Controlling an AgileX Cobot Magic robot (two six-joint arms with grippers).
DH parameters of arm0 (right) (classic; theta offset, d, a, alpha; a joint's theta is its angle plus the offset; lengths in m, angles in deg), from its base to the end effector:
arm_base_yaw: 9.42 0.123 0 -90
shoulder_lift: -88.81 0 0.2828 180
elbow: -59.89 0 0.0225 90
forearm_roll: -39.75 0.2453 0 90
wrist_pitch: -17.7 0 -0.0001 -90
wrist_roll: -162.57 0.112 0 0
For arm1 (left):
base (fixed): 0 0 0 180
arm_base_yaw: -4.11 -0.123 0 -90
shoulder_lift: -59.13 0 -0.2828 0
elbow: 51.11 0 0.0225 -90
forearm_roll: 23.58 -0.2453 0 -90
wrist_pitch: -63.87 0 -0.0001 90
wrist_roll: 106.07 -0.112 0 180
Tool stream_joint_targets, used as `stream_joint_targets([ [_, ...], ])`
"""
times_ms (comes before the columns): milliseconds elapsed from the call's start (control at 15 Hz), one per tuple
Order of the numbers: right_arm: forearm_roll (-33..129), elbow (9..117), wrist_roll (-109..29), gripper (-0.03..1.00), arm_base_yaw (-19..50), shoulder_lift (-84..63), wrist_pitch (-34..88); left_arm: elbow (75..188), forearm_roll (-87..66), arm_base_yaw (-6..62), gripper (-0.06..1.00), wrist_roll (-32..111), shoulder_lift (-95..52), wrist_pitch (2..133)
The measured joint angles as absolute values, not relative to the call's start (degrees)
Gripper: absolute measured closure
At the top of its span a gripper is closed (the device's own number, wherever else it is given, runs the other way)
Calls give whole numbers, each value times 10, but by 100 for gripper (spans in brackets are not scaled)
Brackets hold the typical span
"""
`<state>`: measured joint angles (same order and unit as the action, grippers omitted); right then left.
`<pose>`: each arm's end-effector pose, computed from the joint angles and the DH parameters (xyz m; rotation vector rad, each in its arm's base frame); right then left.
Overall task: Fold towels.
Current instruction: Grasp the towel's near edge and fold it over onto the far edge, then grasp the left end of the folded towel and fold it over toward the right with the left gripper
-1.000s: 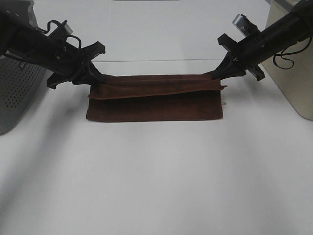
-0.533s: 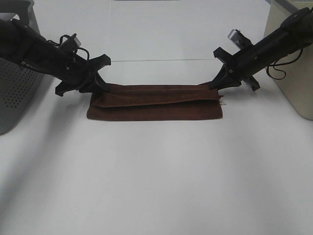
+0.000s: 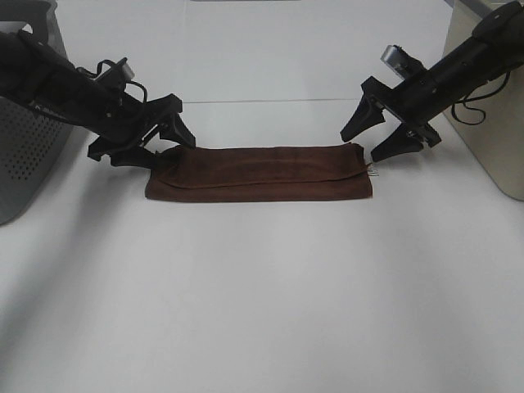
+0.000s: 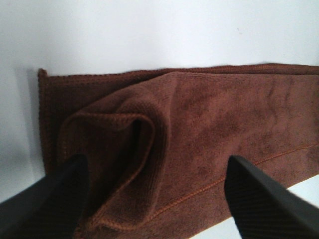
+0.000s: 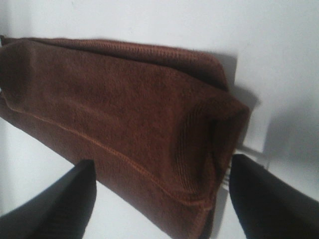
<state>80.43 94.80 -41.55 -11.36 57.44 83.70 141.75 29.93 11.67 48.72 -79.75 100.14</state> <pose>0.4875 0.0502 0.1028 -0.1272 2.8433 0.9281 0.4633 -0.1153 0.0980 -0.1574 2.6382 -0.8291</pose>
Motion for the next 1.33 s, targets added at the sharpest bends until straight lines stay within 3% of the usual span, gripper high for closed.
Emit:
stream_joint_targets([
  [333,733,949,-367,25,-114,574,862,1420,259,69,22,556,-789,1029],
  [1067,730,949,-363,25,-114,574,865,1483,280,104,22,557,-853,1092],
  [1200,730,949,-363,25,-114,574,865,1483,277,110,36,560,-858,1092],
  [1333,730,949,-363,25,-114,574,865,1483,266,108,74,567,-863,1092],
])
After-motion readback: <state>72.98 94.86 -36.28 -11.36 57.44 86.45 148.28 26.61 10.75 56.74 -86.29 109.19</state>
